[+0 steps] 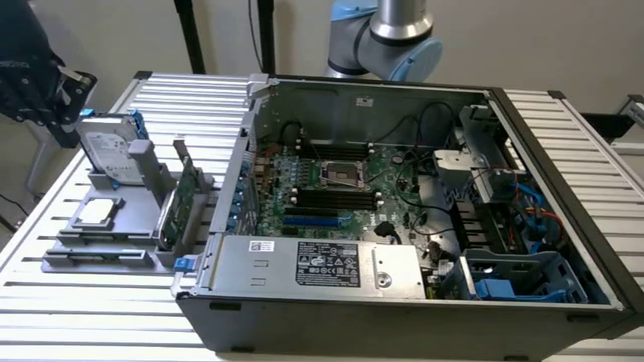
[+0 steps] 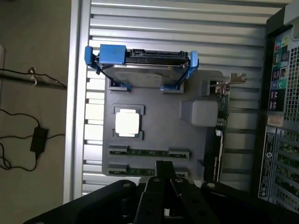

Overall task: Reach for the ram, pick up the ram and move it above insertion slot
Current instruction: 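Reach for the ram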

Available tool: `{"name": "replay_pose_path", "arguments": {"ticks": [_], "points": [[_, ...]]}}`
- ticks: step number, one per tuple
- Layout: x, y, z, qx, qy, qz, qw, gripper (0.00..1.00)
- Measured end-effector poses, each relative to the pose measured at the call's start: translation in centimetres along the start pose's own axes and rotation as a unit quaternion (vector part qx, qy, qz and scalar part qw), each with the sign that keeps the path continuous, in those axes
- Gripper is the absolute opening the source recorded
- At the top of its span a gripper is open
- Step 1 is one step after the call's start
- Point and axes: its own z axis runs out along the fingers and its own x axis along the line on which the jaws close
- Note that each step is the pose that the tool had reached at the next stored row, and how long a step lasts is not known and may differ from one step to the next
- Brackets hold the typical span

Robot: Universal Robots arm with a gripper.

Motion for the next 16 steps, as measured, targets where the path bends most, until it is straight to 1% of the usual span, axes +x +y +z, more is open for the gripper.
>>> {"name": "replay_pose_path", "arguments": {"ticks": [9, 10, 15, 16], "points": [[0.2, -2.48, 0.02, 0.0, 0.0003, -0.005, 1.0, 0.11], [0.3, -2.59, 0.04, 0.0001, 0.0003, -0.006, 1.0, 0.11], [0.3, -2.6, 0.04, 0.0001, 0.0003, -0.007, 1.0, 0.11], [0.3, -2.61, 0.03, 0.0, 0.0006, -0.012, 0.9999, 0.11]]}}
